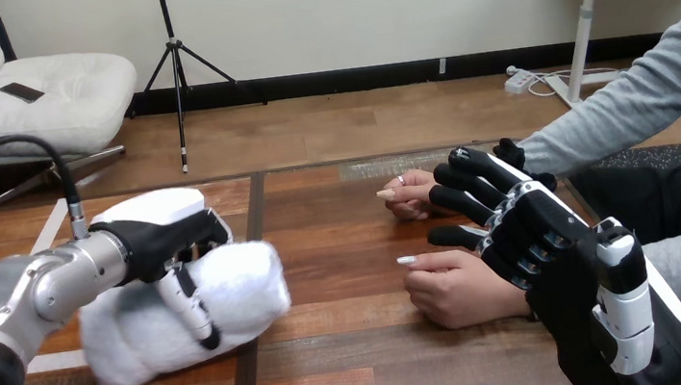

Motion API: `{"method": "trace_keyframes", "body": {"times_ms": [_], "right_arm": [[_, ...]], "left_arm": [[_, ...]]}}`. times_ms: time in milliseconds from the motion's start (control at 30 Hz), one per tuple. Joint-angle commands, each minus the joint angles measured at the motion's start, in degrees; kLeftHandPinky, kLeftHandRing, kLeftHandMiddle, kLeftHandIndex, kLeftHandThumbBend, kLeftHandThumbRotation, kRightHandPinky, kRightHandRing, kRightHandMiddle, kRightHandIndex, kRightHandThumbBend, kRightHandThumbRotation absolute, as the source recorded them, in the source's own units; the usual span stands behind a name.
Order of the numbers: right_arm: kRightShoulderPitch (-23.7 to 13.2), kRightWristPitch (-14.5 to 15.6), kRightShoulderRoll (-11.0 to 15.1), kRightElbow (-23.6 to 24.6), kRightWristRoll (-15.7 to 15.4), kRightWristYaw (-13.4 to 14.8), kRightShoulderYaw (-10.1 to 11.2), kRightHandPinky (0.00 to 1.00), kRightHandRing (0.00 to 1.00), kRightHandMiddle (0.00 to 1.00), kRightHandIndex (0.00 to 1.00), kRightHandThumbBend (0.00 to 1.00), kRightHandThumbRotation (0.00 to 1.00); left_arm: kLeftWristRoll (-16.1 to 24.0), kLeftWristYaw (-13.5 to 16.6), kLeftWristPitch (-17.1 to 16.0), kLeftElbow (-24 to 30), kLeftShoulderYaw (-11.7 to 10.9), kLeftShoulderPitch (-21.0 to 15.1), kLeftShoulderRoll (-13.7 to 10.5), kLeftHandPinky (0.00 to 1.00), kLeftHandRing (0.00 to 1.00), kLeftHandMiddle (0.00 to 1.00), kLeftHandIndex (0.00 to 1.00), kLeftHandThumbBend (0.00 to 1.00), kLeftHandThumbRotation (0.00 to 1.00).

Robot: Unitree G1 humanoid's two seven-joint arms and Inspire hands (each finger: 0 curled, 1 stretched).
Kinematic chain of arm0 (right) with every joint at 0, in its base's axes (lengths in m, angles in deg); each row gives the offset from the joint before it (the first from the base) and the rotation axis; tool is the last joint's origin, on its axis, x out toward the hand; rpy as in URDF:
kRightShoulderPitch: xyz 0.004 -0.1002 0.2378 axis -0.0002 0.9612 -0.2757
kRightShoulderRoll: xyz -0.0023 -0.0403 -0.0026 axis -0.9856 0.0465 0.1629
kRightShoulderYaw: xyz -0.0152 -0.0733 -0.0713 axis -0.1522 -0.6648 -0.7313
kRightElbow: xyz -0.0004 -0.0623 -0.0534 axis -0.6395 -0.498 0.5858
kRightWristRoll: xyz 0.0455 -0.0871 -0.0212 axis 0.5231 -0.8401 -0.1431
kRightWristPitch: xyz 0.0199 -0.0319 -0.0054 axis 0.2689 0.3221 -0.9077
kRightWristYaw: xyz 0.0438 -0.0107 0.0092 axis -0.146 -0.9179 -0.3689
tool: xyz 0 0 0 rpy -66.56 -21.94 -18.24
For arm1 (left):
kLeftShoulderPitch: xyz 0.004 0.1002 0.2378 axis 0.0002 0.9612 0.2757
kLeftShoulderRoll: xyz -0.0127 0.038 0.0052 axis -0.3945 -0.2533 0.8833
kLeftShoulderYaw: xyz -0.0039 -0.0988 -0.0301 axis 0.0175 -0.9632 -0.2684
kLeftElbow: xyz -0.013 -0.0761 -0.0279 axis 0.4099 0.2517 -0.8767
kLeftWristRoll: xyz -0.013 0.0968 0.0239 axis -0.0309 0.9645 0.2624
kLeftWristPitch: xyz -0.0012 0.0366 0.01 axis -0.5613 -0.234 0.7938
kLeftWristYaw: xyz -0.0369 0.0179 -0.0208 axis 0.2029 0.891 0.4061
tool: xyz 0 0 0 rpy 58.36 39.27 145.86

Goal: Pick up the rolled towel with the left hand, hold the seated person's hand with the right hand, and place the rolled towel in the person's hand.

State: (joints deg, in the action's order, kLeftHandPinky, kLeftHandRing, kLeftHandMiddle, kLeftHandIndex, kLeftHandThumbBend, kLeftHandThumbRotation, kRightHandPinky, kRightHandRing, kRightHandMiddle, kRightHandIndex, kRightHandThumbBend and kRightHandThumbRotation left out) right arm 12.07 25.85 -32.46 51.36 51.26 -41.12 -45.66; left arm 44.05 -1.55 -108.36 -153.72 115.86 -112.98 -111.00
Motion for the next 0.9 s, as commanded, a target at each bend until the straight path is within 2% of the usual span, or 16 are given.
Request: {"method": "trace_keyframes", "body": {"times_ms": [0, 467, 767, 867], "right_arm": [[-1.88, -1.46, 0.73, 1.69, -0.10, -0.13, 0.98, 0.81, 0.90, 0.90, 0.89, 0.74, 1.00], [-2.22, -1.44, 0.85, 1.13, -1.18, -0.32, 1.47, 0.80, 0.90, 0.90, 0.89, 0.75, 1.00], [-2.58, -0.57, 1.36, 1.25, -2.27, -0.10, 1.92, 0.81, 0.91, 0.91, 0.89, 0.74, 1.00], [-2.91, -0.88, 1.66, 0.90, -2.82, -0.28, 2.02, 0.82, 0.91, 0.92, 0.90, 0.72, 1.00]], "left_arm": [[-4.30, -1.00, -0.98, 3.11, -3.85, -0.52, 0.17, 0.32, 0.38, 0.44, 0.44, 0.66, 0.00], [-11.97, -4.91, 0.10, 7.87, -8.69, 2.93, 0.76, 0.36, 0.40, 0.45, 0.45, 0.61, 0.00], [-18.51, -5.88, -0.12, 13.39, -12.84, 6.81, 2.03, 0.34, 0.38, 0.43, 0.44, 0.61, 0.00], [-19.48, -4.98, -0.86, 15.24, -13.58, 8.20, 2.38, 0.34, 0.38, 0.42, 0.43, 0.61, 0.00]]}}
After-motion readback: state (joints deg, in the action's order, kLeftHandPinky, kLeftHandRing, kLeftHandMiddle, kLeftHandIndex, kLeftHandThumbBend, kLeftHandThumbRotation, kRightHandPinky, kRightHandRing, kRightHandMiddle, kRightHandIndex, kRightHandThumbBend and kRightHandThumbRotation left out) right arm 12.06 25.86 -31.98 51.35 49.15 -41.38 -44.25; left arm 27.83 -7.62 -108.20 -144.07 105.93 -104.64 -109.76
